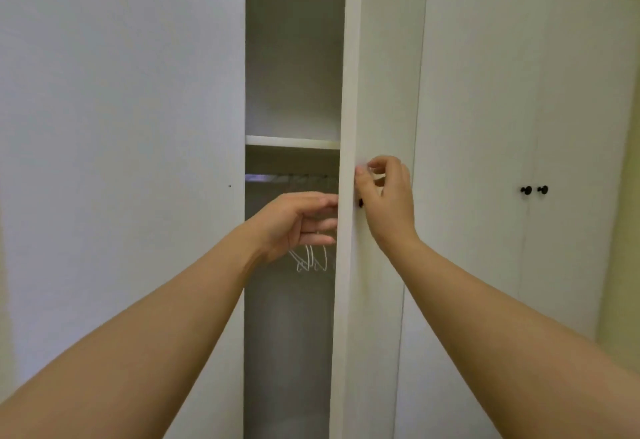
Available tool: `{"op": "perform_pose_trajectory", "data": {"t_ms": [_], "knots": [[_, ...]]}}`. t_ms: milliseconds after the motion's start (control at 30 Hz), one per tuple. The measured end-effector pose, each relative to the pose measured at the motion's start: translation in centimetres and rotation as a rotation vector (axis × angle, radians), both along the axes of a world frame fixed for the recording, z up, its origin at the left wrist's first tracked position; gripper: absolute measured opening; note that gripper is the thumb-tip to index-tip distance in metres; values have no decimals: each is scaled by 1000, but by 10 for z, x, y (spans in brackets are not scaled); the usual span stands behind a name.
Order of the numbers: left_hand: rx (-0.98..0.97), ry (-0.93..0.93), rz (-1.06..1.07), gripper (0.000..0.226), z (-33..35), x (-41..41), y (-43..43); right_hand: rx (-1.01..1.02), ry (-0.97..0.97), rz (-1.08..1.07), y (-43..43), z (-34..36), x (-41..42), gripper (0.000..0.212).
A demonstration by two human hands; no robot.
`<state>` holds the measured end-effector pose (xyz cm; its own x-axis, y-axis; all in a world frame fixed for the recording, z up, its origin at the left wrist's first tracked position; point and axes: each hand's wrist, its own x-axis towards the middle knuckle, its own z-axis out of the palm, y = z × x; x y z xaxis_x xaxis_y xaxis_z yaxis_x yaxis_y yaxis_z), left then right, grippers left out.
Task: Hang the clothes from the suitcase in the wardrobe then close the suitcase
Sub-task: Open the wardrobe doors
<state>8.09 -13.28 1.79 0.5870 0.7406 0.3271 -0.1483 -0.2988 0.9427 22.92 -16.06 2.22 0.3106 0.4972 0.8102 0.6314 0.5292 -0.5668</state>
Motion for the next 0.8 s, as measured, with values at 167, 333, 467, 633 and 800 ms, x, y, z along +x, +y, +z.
{"op": "perform_pose_trajectory", "data": {"t_ms": [167,333,467,633,800], "knots": [[73,88,-37,23,9,50,-27,8,39,-15,-40,31,24,64],[176,162,61,23,24,110,-46,-24,-13,-374,-71,46,63,50],[235,202,148,29,35,150,-52,-16,-108,-599,-89,39,102,61],[363,323,236,29,35,167,-36,-103,-256,-865,-92,21,130,71],[624,582,363,35,26,168,-22,-302,-279,-971,-89,18,138,76]]}}
